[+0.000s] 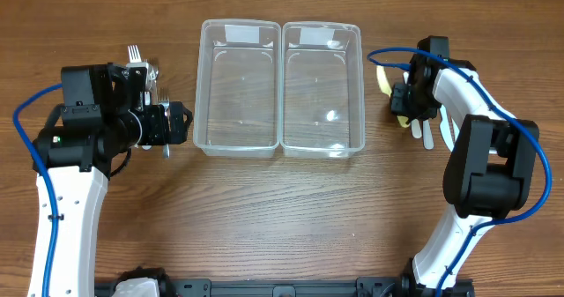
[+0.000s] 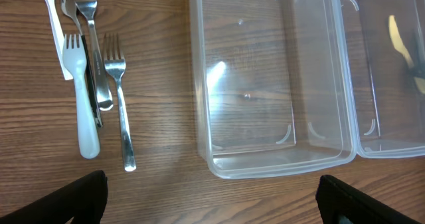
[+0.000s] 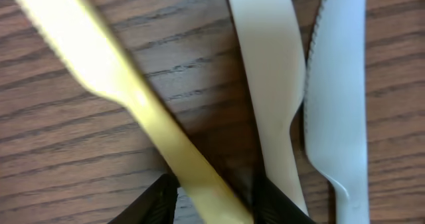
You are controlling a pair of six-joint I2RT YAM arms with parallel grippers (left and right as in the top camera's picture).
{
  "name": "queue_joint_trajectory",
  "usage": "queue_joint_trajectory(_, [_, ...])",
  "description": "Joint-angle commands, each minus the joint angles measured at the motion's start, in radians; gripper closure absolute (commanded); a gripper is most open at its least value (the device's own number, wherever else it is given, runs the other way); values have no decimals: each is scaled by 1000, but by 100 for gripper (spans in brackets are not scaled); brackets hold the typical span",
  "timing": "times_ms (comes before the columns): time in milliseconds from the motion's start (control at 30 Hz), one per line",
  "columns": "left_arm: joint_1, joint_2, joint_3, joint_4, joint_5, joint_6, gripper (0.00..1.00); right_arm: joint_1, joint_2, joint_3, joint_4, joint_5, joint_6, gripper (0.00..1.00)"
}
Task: Pack container
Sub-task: 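Close right gripper on the yellow plastic knife handle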
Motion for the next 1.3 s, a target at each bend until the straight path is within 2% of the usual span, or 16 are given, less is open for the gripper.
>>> queue_joint_trajectory(0, [-6, 6, 25, -2, -4, 19, 0, -5, 13, -34, -3, 35, 18, 65])
queue_joint_trajectory(100, [-6, 6, 25, -2, -4, 19, 0, 0, 13, -34, 23, 32, 0, 64])
queue_joint_trajectory(200, [-6, 6, 25, -2, -4, 19, 0, 12, 13, -34, 55, 33, -51, 57])
queue_joint_trajectory(367, [-6, 6, 25, -2, -4, 19, 0, 17, 13, -34, 93, 37, -58, 58])
queue_joint_trajectory(467, [-6, 6, 25, -2, -4, 19, 0, 17, 13, -34, 71, 36, -58, 66])
queue_joint_trajectory(533, [-6, 6, 25, -2, -4, 19, 0, 19, 13, -34, 42, 29, -54, 75])
queue_joint_trajectory(567, [-6, 6, 25, -2, -3, 19, 0, 23, 13, -34, 29, 29, -54, 85])
queue_joint_trajectory(700, [-6, 6, 25, -2, -4, 19, 0, 40, 13, -34, -27, 27, -43, 92])
queue_joint_trajectory(1000, [-6, 6, 25, -2, -3, 19, 0, 60, 12, -25, -64, 29, -18, 96])
queue_joint_trajectory(1267, [-6, 6, 25, -2, -4, 19, 0, 60, -31, 120, -205, 3, -16, 96])
